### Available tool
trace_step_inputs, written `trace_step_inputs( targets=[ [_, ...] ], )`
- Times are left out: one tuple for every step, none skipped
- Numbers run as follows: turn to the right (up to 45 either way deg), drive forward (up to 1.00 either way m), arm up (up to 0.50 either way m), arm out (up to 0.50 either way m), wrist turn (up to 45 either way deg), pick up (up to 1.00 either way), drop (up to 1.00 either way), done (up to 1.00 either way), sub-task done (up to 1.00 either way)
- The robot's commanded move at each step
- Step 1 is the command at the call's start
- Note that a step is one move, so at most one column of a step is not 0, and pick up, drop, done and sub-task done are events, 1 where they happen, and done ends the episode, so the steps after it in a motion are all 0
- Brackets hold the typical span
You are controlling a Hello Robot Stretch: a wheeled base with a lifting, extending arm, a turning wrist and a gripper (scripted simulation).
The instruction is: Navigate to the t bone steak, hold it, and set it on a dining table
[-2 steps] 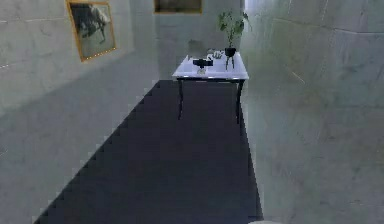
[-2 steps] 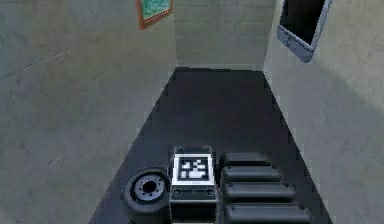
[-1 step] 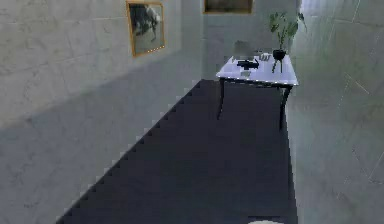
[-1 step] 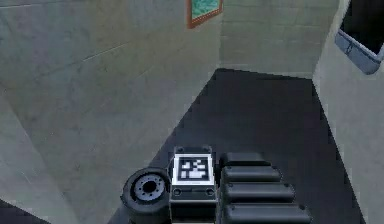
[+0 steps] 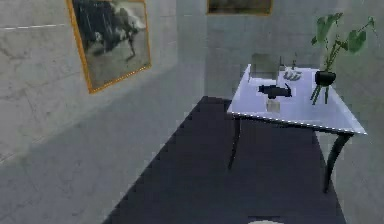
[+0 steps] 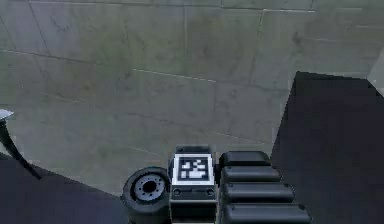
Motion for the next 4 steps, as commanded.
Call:
trace_step_inputs(
  targets=[
    [0.0, 1.00, 0.00, 0.00, 0.0, 0.00, 0.00, 0.00, 0.00],
    [-6.0, 0.00, 0.00, 0.00, 0.0, 0.00, 0.00, 0.00, 0.00],
    [0.0, 0.50, 0.00, 0.00, 0.0, 0.00, 0.00, 0.00, 0.00],
    [30.0, 0.00, 0.00, 0.00, 0.0, 0.00, 0.00, 0.00, 0.00]
  ],
)
